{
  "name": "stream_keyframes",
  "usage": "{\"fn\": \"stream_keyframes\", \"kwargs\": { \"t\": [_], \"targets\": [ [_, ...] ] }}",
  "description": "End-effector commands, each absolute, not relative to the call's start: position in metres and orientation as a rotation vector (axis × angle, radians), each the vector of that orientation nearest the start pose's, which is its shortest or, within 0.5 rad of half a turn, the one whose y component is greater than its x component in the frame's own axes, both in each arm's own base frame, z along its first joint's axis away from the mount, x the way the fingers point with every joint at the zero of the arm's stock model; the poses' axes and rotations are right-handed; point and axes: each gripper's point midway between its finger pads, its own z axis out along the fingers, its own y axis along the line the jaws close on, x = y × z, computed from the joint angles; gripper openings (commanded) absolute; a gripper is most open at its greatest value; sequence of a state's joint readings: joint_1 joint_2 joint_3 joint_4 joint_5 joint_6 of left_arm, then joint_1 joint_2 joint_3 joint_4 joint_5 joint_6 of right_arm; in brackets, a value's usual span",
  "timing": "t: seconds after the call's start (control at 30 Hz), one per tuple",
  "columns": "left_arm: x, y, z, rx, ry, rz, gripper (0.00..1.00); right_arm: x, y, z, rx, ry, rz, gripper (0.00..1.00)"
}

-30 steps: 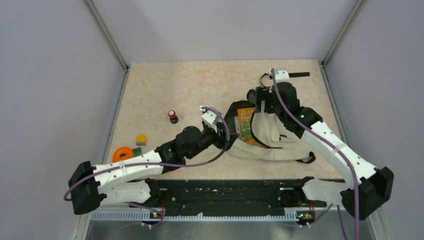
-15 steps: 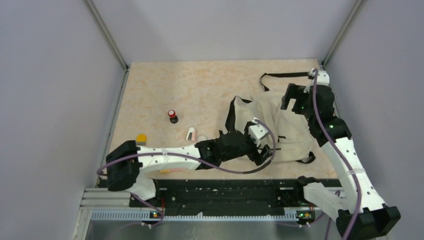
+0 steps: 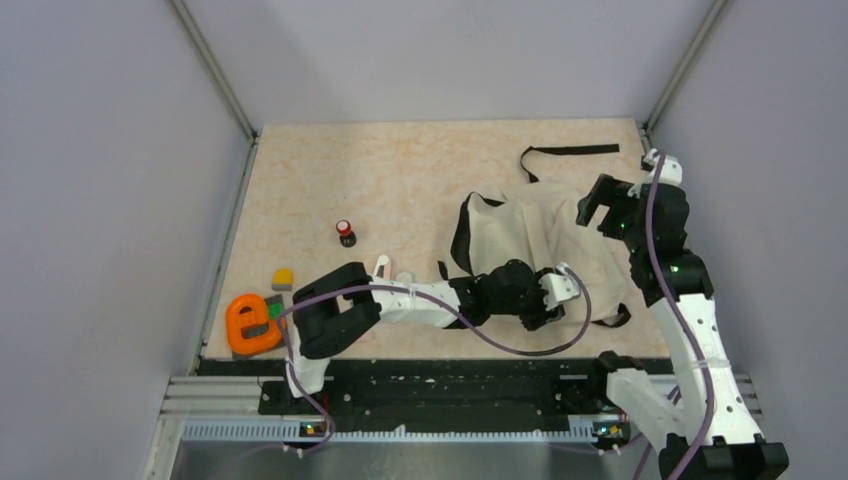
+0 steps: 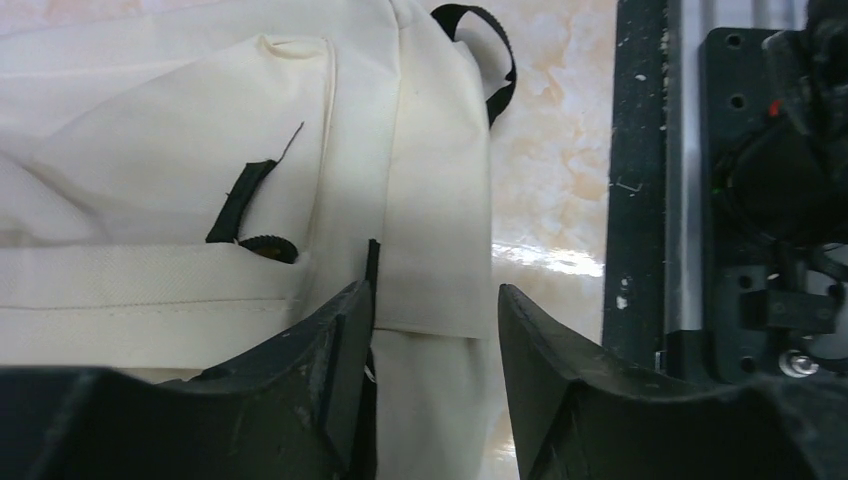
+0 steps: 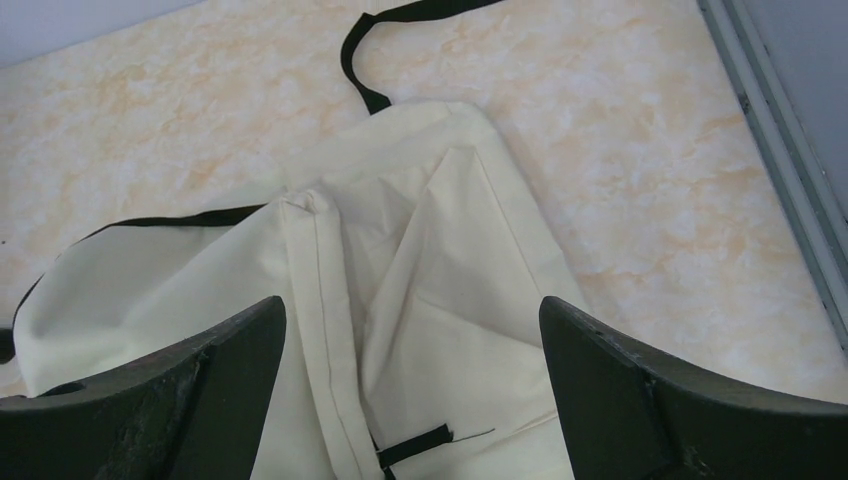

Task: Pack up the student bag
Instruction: Zip the student bag at the center of the board.

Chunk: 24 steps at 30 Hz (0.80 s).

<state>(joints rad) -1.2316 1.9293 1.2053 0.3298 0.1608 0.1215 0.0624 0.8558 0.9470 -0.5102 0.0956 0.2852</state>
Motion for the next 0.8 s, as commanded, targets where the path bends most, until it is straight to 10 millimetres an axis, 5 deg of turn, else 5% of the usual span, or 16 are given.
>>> {"fn": "stream_keyframes", "kwargs": {
  "t": [0.0,0.57,0.63,0.73,0.77],
  "targets": [
    [0.180,-0.544,0.131,1.351,1.441,-0.858,0.52,0.296,0.014,0.277,0.281,1.906,0.154,0.94],
    [0.219,-0.542,0.094,1.375,1.414,-0.521,0.36,0.303,0.037,0.272,0.191,1.889,0.276,0.93],
    [0.221,-0.539,0.087,1.396,1.409,-0.469,0.29,0.303,0.036,0.274,0.189,1.879,0.271,0.93],
    [0.221,-0.536,0.092,1.374,1.397,-0.469,0.01,0.304,0.034,0.273,0.187,1.873,0.255,0.93],
    [0.221,-0.535,0.098,1.348,1.386,-0.482,0.00,0.304,0.033,0.272,0.189,1.876,0.252,0.93]
  ]
}}
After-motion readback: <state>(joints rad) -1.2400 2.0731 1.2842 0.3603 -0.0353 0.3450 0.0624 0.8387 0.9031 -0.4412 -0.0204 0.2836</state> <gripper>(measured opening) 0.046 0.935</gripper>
